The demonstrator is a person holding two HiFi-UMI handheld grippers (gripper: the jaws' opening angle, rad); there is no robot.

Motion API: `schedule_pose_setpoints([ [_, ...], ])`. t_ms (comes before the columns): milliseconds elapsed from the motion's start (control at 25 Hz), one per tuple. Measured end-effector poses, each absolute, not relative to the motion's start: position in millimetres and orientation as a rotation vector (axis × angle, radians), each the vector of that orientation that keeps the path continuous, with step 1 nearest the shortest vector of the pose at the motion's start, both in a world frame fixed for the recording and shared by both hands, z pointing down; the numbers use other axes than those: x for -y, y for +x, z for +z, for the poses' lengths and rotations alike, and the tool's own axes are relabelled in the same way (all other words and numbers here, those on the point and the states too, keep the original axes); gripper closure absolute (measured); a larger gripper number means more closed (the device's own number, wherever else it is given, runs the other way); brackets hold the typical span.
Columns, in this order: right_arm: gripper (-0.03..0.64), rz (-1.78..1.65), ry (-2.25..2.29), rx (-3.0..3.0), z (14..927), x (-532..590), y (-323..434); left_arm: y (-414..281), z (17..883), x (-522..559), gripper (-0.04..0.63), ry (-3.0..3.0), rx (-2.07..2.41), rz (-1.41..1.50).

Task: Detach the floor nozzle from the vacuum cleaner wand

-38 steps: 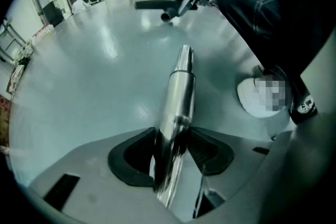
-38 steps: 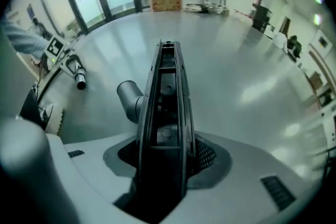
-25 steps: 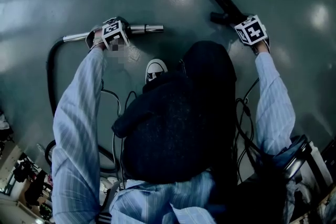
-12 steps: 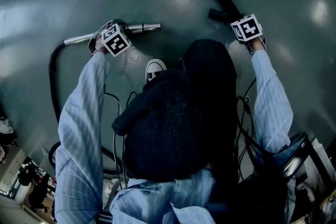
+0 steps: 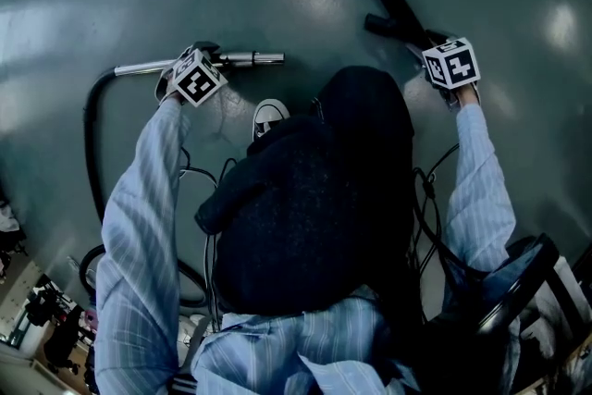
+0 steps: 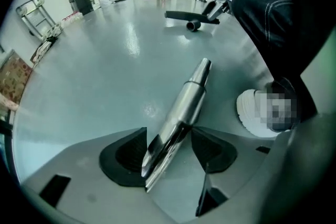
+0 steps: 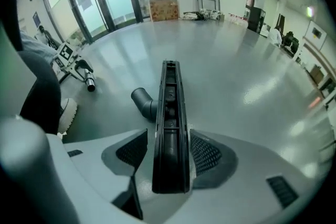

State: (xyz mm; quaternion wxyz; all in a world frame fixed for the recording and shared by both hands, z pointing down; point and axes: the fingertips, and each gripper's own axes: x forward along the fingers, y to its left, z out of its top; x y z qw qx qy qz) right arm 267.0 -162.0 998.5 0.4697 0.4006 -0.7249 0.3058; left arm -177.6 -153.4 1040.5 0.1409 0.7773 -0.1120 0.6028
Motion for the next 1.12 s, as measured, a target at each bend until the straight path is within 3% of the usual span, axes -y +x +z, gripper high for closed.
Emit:
schedule_pose_setpoints([
  [440, 0.382, 0.870, 1.286, 2.117, 971.7, 174.8, 222.7, -177.4, 990.8, 201.7, 0.354, 2.379, 0.726, 1.337],
  [840, 0.391, 0.905, 1.319, 2.290, 923.4, 181.1, 149.9, -105.4, 931.1, 175.1, 0.362, 2.347, 0.732, 0.912],
  [960, 0.429, 0.907, 1.310, 2.262, 929.0, 183.1, 139.9, -109.7, 934.9, 172.6, 0.426, 2.310, 0.776, 0.955],
  [1040, 0.509, 0.938, 1.349, 2.222, 922.9, 182.2, 132.4, -125.2, 924.7, 170.2, 0.546, 2.294, 0.837, 1.006],
  [1120, 0.571, 0.960, 1.378, 2.197, 903.4, 183.8, 117.9, -145.8, 903.8, 169.4, 0.580, 2.302, 0.886, 1.099],
])
